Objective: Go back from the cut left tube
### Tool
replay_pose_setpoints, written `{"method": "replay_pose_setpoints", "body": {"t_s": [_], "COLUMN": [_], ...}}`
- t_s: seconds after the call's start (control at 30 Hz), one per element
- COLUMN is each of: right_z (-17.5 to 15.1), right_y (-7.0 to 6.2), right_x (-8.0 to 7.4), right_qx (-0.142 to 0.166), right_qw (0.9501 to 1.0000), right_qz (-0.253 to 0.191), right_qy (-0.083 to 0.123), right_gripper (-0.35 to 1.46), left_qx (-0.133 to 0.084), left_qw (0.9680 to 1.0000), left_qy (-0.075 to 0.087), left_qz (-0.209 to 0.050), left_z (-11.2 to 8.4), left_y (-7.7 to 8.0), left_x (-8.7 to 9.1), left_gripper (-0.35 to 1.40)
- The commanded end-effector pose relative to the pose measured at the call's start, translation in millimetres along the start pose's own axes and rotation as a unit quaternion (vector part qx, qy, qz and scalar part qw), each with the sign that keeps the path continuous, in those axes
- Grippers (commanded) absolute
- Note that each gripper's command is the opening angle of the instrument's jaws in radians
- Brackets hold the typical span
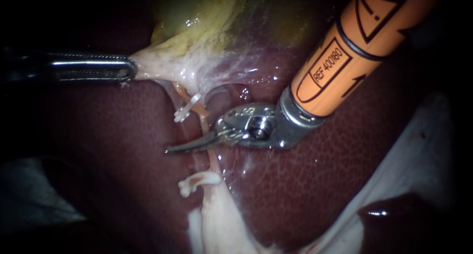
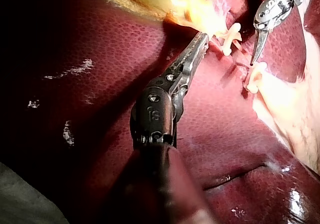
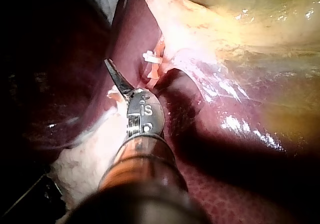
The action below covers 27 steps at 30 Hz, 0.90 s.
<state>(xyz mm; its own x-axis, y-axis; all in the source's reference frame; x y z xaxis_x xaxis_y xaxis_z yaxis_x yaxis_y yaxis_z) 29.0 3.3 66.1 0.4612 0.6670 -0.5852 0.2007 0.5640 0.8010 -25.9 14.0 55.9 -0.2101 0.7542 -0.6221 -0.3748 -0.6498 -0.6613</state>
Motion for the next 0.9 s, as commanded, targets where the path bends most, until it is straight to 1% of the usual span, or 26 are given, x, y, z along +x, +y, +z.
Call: {"method": "replay_pose_setpoints", "body": {"t_s": [0.03,0.07,0.1,0.13,0.17,0.23,0.3,0.37,0.43,0.53,0.63,0.67,0.73,0.77,0.83,0.9], "right_z": [0.0,0.1,0.2,0.3,0.4,0.6,0.7,0.8,0.9,1.0,0.7,0.5,-0.1,-0.6,-1.5,-3.0], "right_y": [0.0,0.0,0.0,0.0,0.1,0.2,0.2,0.2,0.2,-0.1,-0.8,-1.2,-2.0,-2.6,-3.6,-4.8], "right_x": [-0.1,-0.2,-0.2,-0.2,-0.2,0.0,0.0,0.1,0.2,0.2,0.0,-0.2,-0.6,-0.8,-1.1,-1.2], "right_qx": [0.000,0.000,0.000,0.000,-0.001,-0.001,-0.001,0.001,0.004,0.005,0.000,-0.012,-0.030,-0.036,-0.055,-0.077], "right_qw": [1.0000,1.0000,1.0000,1.0000,1.0000,1.0000,1.0000,1.0000,0.9999,0.9999,0.9999,0.9998,0.9995,0.9993,0.9983,0.9962], "right_qz": [0.000,-0.001,-0.001,-0.001,-0.001,-0.001,-0.001,-0.001,-0.001,-0.002,-0.003,-0.003,0.000,-0.006,-0.021,-0.041], "right_qy": [-0.001,-0.001,-0.001,-0.001,-0.001,-0.001,0.001,0.005,0.010,0.011,0.013,0.016,0.012,0.004,0.000,0.004], "right_gripper": [-0.35,-0.35,-0.06,0.42,0.67,0.99,1.18,1.31,1.38,1.41,1.43,1.43,1.43,1.43,1.45,1.45], "left_qx": [-0.001,-0.001,-0.001,-0.001,-0.001,-0.001,-0.001,-0.001,-0.001,-0.001,-0.001,-0.001,-0.002,-0.002,-0.002,-0.002], "left_qw": [1.0000,1.0000,1.0000,1.0000,1.0000,1.0000,1.0000,1.0000,1.0000,1.0000,1.0000,1.0000,1.0000,1.0000,1.0000,1.0000], "left_qy": [0.000,0.000,0.000,0.000,0.000,0.000,0.000,0.000,0.000,0.000,0.000,0.000,0.000,0.000,0.000,0.000], "left_qz": [0.000,0.000,0.000,0.000,0.000,0.000,0.000,0.000,0.000,0.000,0.000,0.000,0.000,0.000,0.000,0.001], "left_z": [0.0,0.0,0.0,0.0,0.0,0.0,-0.1,-0.1,-0.2,-0.2,-0.2,-0.1,-0.1,0.0,0.1,0.2], "left_y": [0.0,0.0,0.0,0.0,0.0,0.0,-0.1,-0.1,-0.1,-0.1,-0.1,-0.2,-0.5,-0.6,-0.9,-1.1], "left_x": [0.0,0.0,0.0,0.0,0.0,0.0,0.0,0.0,-0.1,0.0,-0.1,-0.1,-0.1,-0.1,-0.2,-0.4], "left_gripper": [-0.35,-0.35,-0.35,-0.35,-0.35,-0.35,-0.35,-0.35,-0.35,-0.35,-0.35,-0.35,-0.35,-0.35,-0.35,-0.35]}}
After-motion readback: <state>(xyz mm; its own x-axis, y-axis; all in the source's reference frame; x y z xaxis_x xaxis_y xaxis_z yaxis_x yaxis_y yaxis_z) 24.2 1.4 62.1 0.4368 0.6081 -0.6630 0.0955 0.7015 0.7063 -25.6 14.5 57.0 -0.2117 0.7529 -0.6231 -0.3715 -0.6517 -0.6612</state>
